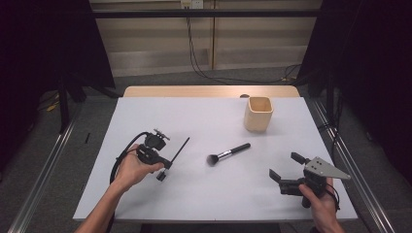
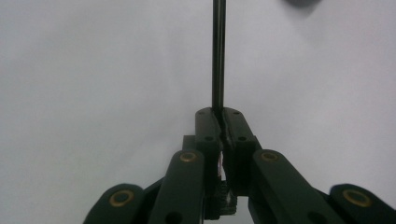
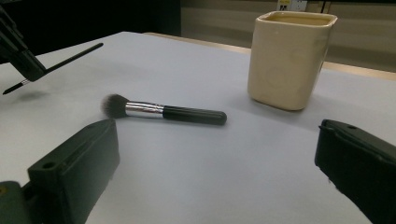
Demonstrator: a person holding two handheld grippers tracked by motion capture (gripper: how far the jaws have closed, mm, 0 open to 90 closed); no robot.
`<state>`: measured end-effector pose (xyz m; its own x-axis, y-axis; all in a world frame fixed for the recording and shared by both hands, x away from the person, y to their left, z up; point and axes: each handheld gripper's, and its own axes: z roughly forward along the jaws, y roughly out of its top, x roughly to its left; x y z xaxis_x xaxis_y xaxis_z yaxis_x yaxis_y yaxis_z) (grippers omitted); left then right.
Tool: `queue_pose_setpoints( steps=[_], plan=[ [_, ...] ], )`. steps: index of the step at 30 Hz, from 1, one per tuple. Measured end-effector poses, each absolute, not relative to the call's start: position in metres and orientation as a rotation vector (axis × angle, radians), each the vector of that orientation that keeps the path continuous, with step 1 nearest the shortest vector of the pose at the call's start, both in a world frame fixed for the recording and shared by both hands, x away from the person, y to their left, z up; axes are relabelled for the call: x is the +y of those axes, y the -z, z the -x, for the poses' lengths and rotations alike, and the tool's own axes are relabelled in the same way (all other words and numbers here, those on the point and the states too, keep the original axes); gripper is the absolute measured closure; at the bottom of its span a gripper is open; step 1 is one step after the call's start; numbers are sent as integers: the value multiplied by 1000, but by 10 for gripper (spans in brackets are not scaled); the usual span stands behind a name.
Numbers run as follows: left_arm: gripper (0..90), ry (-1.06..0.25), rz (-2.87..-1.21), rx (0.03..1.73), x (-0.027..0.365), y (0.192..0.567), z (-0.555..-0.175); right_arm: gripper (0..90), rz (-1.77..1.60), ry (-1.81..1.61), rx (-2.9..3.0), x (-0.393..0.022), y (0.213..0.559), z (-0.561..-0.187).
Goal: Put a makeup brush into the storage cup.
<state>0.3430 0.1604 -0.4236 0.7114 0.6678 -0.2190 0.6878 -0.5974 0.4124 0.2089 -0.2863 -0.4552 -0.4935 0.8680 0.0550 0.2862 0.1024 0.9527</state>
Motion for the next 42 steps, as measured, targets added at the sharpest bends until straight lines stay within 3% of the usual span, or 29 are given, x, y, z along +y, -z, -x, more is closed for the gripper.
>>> queue_pose_setpoints(
  steps=[15, 29, 42],
  plan=[
    [861, -158, -2146, 927, 186, 414, -329, 0, -1128, -1410, 1842, -286, 455, -209],
    [861, -172, -1997, 797, 193, 411, -313, 0, -1108, -1427, 1843, -285, 454, -208],
    [861, -145, -2004, 702, 180, 411, -305, 0, -1055, -1484, 1873, -279, 451, -212]
  ],
)
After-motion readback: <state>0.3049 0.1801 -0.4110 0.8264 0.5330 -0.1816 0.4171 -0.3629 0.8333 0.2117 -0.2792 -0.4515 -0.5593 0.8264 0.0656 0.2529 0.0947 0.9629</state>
